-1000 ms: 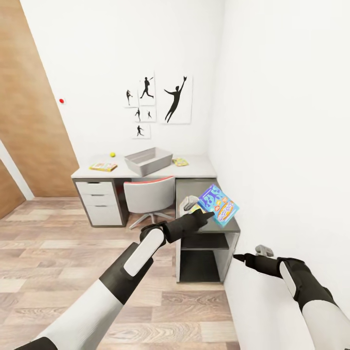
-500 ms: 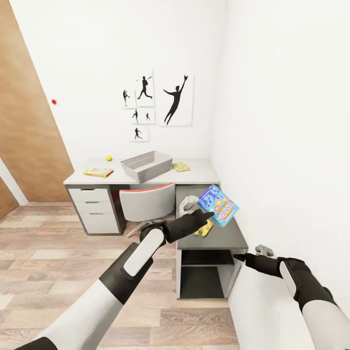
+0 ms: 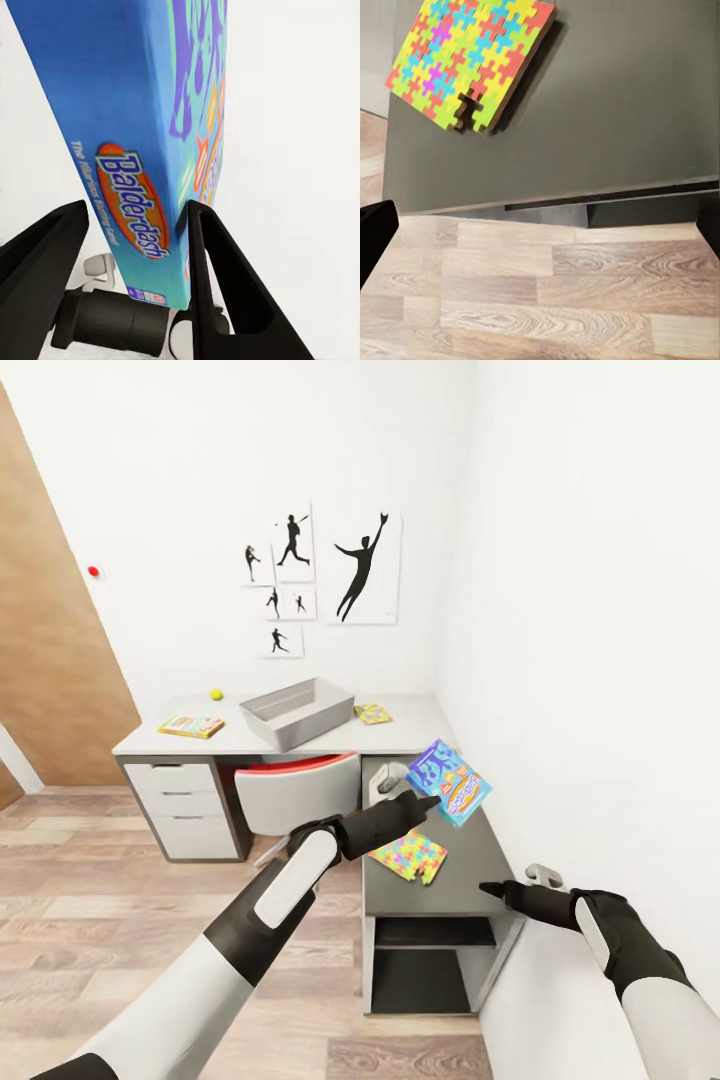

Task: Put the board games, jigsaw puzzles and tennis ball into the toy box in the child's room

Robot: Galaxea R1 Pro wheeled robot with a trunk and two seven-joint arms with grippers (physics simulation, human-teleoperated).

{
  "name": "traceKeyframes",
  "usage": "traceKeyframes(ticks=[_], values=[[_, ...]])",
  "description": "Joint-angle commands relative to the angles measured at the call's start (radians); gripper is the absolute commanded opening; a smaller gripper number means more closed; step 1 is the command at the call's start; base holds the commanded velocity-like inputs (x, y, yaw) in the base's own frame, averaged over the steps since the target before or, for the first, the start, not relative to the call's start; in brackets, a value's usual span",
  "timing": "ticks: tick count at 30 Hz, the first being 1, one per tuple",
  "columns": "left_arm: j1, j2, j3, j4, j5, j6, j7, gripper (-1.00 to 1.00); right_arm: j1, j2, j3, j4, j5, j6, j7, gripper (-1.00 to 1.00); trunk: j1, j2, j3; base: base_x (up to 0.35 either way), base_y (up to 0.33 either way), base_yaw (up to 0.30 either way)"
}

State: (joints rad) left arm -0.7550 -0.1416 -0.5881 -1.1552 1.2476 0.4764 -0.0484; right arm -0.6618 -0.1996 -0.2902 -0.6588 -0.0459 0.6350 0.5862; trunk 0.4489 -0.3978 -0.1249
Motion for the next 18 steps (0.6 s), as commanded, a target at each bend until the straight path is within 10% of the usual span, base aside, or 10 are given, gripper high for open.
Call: traceKeyframes(ticks=[1, 18], values=[[-0.001, 0.0, 0.001, 0.0, 0.006, 0.004, -0.001, -1.0, -0.001, 0.0, -0.003, -0.001, -0.005, 0.008, 0.001, 1.0, 0.001, -0.002, -0.002, 0.271, 0.0, 0.0], [0.005, -0.001, 0.002, 0.0, 0.006, 0.002, -0.002, -1.0, -0.001, 0.0, -0.003, -0.002, -0.005, 0.009, 0.001, 1.0, 0.001, -0.002, -0.002, 0.088, 0.0, 0.0]])
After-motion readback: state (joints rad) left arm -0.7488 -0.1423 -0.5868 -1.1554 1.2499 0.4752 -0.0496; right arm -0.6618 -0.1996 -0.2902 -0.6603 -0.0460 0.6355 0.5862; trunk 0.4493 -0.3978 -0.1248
